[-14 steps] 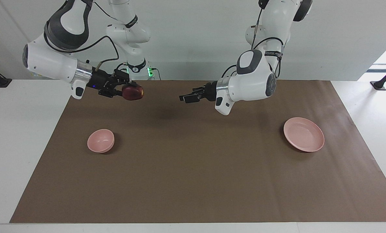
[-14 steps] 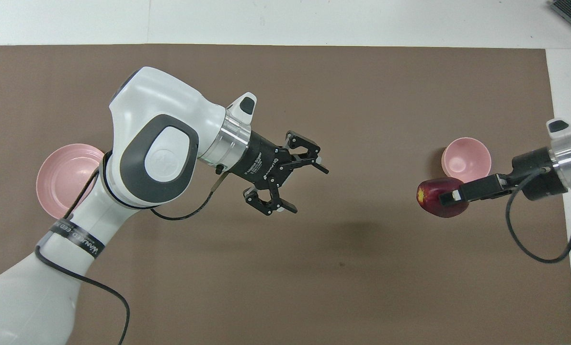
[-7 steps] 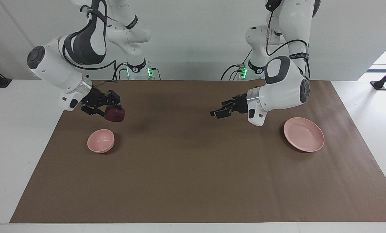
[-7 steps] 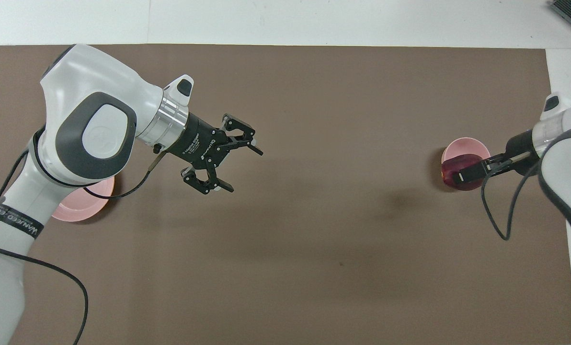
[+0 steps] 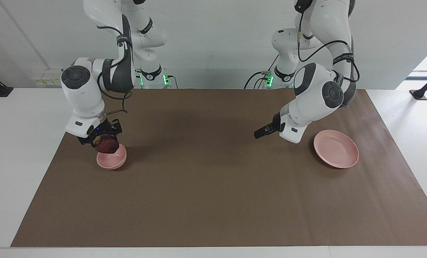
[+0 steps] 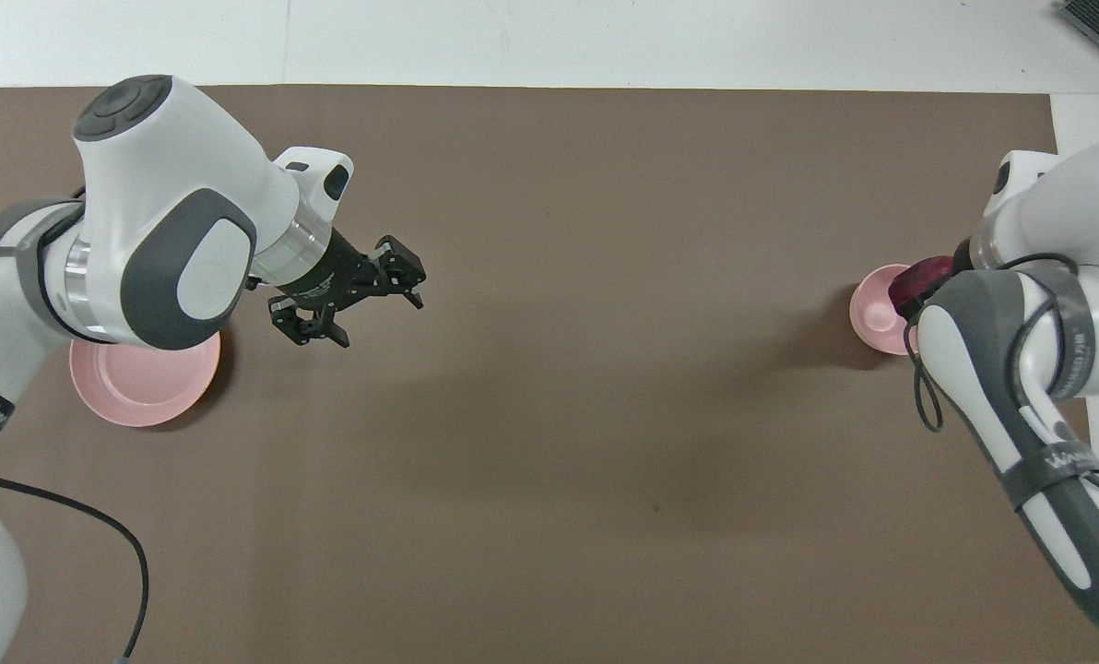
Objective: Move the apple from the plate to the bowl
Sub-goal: 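Lower the apple into the pink bowl with the right gripper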
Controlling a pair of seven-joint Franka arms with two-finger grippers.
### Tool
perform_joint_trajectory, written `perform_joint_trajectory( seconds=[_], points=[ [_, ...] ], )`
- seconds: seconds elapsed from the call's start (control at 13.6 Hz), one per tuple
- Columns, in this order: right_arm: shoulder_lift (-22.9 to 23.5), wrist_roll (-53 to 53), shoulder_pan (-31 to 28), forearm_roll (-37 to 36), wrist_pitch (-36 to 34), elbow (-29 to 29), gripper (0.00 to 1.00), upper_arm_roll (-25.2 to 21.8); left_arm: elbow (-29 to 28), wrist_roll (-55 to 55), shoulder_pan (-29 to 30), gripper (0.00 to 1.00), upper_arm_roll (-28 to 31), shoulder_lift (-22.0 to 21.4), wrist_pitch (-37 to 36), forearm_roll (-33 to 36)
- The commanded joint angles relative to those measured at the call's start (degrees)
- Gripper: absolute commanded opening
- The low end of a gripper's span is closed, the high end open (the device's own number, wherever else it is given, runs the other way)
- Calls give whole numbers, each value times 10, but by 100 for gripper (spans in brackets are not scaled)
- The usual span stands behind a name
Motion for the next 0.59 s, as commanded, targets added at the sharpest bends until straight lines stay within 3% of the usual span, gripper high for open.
perform_joint_trajectory(
  seconds=[0.0, 0.15, 0.37, 0.51],
  points=[
    [20, -11, -3, -62, 29, 2, 0, 4, -2, 93, 32, 100, 0, -15, 3, 45],
    [32, -6, -3, -74, 38, -4, 0, 3, 0, 203, 56, 100, 0, -20, 11, 115],
    [36, 24, 6, -88, 40, -11, 0, 4, -2, 377, 111, 100, 1, -38, 3, 123],
    [36, 41, 11, -88, 39, -17, 0, 4, -1, 385, 116, 100, 2, -52, 1, 125]
  ],
)
